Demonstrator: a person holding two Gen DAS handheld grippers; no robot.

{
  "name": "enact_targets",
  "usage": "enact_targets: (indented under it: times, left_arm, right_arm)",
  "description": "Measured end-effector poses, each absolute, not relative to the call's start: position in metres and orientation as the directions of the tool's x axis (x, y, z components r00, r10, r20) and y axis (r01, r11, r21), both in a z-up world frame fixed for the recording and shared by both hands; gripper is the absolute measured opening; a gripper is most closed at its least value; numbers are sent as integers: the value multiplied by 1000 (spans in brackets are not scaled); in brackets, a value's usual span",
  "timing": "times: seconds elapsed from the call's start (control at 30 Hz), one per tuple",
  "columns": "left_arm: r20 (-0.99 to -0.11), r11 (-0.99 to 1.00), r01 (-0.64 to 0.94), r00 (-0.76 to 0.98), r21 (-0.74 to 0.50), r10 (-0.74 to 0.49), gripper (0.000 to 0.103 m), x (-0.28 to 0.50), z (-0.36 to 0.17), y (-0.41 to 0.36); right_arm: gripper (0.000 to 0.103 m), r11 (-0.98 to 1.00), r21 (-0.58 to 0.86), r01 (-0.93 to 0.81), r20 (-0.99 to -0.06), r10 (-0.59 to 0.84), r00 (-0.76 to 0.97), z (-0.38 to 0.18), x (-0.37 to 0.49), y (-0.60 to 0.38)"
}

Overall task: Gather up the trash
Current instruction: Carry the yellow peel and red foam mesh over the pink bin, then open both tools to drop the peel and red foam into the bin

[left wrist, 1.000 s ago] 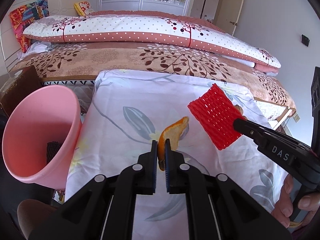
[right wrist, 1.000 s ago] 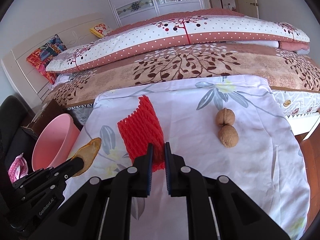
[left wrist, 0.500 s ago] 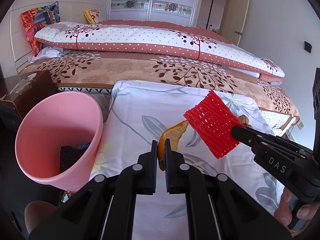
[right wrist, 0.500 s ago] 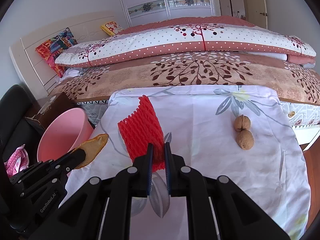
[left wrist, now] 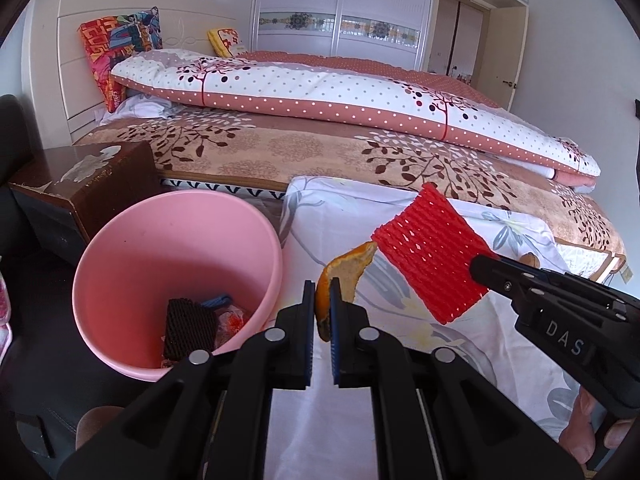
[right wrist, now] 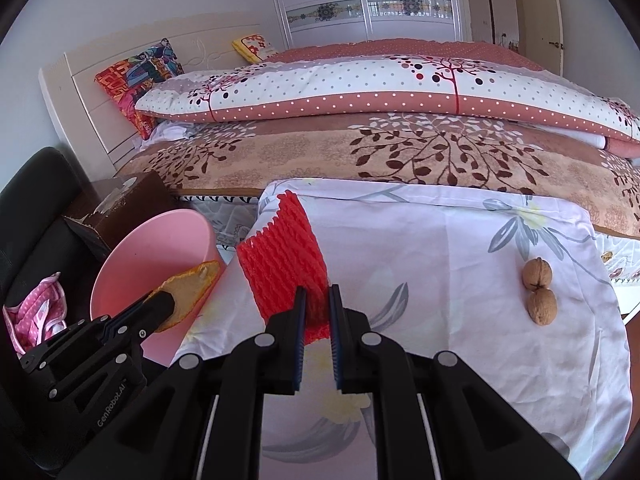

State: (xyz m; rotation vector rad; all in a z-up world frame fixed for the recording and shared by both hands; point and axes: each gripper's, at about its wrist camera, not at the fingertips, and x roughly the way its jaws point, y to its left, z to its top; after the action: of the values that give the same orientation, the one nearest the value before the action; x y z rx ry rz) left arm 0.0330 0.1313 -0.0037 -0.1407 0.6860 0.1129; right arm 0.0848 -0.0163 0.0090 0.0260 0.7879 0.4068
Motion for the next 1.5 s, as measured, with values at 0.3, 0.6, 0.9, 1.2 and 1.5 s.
enact_targets:
  times: [0.3, 0.6, 0.9, 1.2, 1.5]
  left_arm:
    - [-642, 971, -213, 761, -113, 92, 6, 33, -4, 161]
    - [-646, 949, -284, 752, -133, 134, 6, 31, -6, 193]
    - [-662, 916, -373, 725, -148, 188, 6, 30, -12, 234]
    - [-690, 889, -432, 691, -155, 215, 6, 30, -25, 265]
    - [-708, 872, -460, 671, -165, 220, 6, 30, -36, 284]
  right_arm:
    - [10, 909, 150, -390, -684, 380, 623, 12, 88, 16]
    - [10, 887, 129, -442, -690, 401, 602, 11, 93, 52]
    - [10, 858, 101, -503, -702, 420, 575, 7, 98, 99]
    - [10, 838, 74, -541, -716, 422, 556, -1, 102, 137]
    - [11, 826, 58, -561, -730, 419, 540, -9, 108, 163]
